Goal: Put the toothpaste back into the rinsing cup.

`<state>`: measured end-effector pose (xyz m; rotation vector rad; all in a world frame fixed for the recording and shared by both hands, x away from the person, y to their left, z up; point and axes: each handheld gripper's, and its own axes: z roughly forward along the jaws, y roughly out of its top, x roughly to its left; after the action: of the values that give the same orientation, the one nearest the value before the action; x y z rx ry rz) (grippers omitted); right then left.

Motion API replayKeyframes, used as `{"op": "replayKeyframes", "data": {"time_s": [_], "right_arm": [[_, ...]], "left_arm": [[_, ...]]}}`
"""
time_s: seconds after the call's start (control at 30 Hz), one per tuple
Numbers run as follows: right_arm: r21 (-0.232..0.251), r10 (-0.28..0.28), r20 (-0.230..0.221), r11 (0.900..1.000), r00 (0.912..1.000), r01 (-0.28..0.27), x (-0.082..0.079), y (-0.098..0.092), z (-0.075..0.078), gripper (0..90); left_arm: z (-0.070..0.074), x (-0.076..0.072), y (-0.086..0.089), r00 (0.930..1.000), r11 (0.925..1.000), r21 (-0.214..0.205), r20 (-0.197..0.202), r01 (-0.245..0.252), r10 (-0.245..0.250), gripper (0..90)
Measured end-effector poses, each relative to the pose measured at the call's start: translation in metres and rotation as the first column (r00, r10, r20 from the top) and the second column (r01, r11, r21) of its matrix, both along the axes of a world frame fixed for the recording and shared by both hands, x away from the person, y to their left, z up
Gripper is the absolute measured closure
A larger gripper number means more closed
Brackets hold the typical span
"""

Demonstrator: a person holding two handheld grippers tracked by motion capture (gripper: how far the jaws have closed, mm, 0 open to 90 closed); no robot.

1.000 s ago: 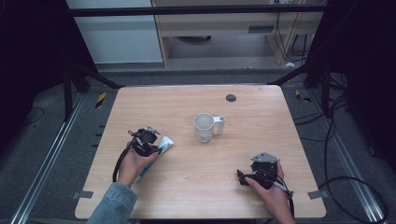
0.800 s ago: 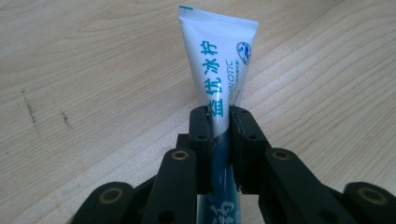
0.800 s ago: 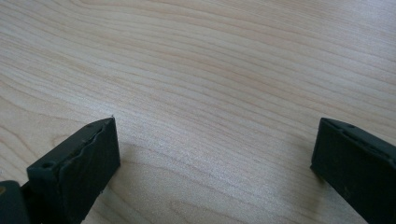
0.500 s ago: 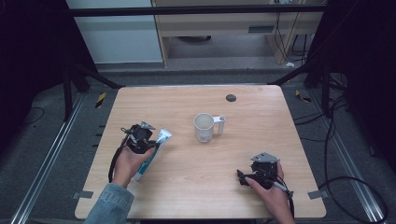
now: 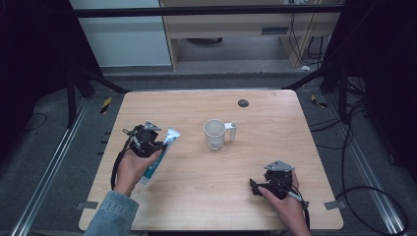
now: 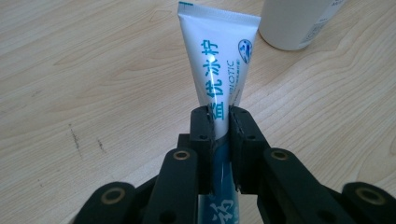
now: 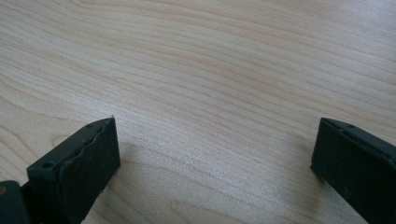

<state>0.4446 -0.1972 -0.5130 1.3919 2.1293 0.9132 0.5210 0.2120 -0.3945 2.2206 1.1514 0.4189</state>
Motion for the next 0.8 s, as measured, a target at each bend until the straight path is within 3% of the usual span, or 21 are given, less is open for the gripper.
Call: {"op": "replayKeyframes", "data": {"time_s": [0.43, 0.8], "right_arm": [[0.0, 0.0, 0.0, 1.0, 1.0, 0.0, 0.0, 0.0, 0.0, 1.1], [0.0, -0.001, 0.0, 1.0, 1.0, 0.001, 0.0, 0.0, 0.0, 1.2]], "left_arm": [[0.008, -0.003, -0.008, 0.9994, 0.9991, -0.042, 0.032, 0.012, -0.01, 80.4], [0.021, -0.004, -0.026, 0.9965, 0.9948, -0.094, 0.076, 0.041, -0.034, 80.6]]}}
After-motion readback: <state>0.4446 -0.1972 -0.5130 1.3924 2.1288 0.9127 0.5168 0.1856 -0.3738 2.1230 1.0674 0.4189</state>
